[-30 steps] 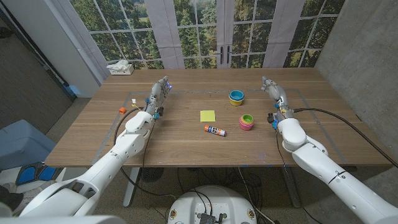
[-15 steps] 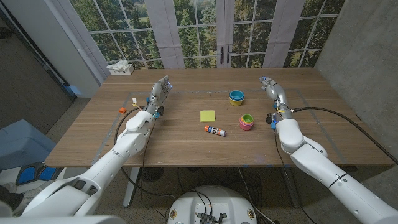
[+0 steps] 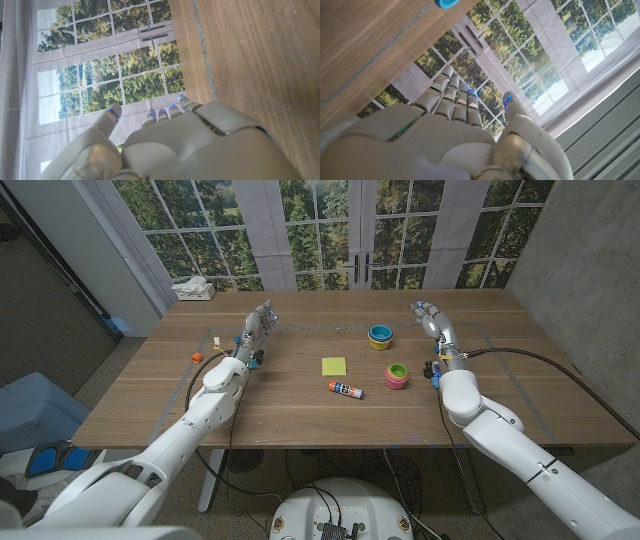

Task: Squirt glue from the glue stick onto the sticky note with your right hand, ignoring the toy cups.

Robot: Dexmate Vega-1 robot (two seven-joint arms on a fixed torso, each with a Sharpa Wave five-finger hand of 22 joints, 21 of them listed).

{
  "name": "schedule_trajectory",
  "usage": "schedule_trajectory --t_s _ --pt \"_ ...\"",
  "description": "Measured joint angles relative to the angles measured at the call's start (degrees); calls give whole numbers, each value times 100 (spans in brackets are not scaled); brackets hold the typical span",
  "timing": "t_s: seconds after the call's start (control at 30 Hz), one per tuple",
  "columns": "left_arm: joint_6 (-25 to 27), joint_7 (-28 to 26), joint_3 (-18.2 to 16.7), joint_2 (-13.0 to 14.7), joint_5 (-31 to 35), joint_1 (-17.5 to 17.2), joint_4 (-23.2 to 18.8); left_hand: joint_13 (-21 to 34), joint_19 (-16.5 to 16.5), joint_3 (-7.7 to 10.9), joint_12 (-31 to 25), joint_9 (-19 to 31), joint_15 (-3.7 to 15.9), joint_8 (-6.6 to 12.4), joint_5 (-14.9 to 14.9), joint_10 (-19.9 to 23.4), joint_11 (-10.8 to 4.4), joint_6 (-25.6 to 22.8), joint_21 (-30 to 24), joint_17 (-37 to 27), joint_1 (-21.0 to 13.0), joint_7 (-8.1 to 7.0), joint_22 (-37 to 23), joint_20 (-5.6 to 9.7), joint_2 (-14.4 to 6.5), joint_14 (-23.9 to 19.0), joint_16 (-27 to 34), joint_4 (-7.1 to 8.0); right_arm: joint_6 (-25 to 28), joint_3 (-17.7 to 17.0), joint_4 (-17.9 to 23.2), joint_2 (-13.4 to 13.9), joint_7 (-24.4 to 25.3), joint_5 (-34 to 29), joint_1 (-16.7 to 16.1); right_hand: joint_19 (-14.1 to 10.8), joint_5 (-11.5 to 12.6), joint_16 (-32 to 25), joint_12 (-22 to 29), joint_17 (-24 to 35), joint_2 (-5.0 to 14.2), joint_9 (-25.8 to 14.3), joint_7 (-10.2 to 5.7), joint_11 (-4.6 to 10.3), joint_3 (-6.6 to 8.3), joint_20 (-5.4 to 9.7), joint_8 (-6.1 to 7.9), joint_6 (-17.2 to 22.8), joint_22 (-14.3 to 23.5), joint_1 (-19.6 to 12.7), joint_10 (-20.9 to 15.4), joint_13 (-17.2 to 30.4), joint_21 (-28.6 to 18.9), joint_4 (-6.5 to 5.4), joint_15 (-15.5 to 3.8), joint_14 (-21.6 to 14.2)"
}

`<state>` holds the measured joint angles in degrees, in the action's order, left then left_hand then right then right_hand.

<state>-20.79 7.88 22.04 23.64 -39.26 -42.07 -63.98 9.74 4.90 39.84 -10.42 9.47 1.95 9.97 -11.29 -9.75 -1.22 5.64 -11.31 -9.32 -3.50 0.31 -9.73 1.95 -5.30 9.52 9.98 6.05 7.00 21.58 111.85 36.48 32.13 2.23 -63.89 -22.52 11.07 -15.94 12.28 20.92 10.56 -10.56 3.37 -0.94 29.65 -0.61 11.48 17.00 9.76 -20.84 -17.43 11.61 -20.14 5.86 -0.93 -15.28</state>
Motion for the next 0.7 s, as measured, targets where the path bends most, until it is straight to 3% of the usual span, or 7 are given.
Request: schedule_trajectory --t_s 0.37,0.63,0.7 --pt "-78 114 -16 -46 -34 53 146 0 0 0 0 0 0 0 0 0 0 0 0 -1 0 0 0 0 0 0 0 0 616 140 458 55 47 -352 -22 -55 0 -48 8 22 -66 1 20 -8 0 14 0 60 26 -68 -70 -1 0 48 -1 -41" --pt "-121 175 -30 -66 -64 64 207 0 0 -24 0 0 0 0 0 0 0 31 0 -17 0 31 0 0 0 0 0 -23 1091 230 831 116 -45 -491 -19 -272 45 -85 8 49 -31 1 -1 3 24 5 0 80 25 -105 -121 26 -67 72 -12 -116" --pt "-129 188 -33 -70 -67 65 217 0 0 -24 0 0 0 0 0 0 0 31 0 -17 0 31 0 0 0 0 0 -23 1227 257 931 136 -75 -527 -18 -286 45 -114 8 49 -107 1 -1 3 24 20 0 80 25 -183 -121 26 -67 71 -20 -124"
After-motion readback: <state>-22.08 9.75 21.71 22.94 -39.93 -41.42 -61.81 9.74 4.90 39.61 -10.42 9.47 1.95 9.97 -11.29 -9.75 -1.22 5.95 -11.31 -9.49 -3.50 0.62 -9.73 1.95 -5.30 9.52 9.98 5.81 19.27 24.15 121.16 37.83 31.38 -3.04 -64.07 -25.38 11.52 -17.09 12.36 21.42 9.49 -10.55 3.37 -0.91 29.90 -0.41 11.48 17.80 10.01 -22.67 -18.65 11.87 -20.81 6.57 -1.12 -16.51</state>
